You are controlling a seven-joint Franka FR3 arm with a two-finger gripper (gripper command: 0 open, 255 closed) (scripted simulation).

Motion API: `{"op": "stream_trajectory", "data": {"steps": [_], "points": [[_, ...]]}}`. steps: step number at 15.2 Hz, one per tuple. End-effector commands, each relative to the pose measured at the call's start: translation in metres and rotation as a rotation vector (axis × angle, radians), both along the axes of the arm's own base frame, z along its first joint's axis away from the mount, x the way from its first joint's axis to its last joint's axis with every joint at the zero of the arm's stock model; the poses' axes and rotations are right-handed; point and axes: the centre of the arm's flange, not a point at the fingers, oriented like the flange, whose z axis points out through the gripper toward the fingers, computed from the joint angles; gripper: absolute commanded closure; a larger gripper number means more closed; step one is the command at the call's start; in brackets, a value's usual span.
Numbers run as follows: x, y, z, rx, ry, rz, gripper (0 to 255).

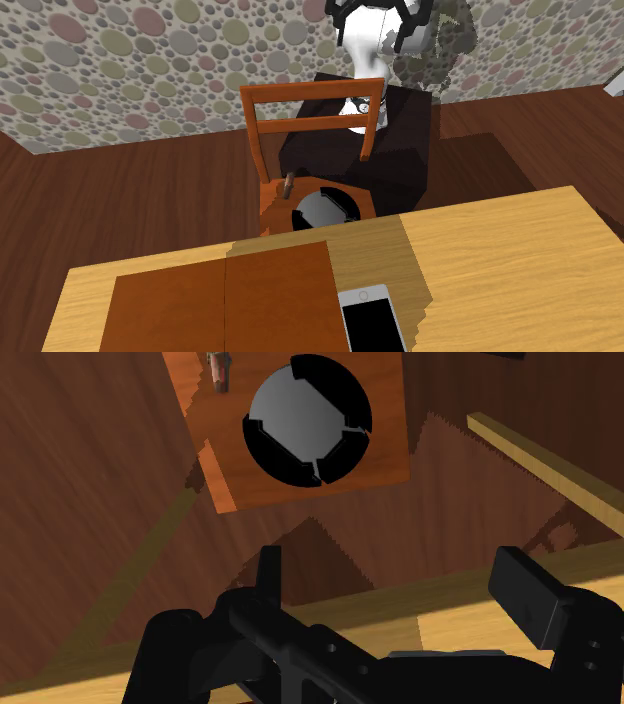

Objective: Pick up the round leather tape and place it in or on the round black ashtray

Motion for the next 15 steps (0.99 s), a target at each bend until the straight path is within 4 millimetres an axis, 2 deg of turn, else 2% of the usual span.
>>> {"op": "stream_trajectory", "data": {"steps": [1, 15], "points": [[0.0, 0.0, 0.0, 0.0, 0.0, 0.0, 0], [0.017, -0.063, -0.172, -0.012, 0.055, 0.067, 0]]}}
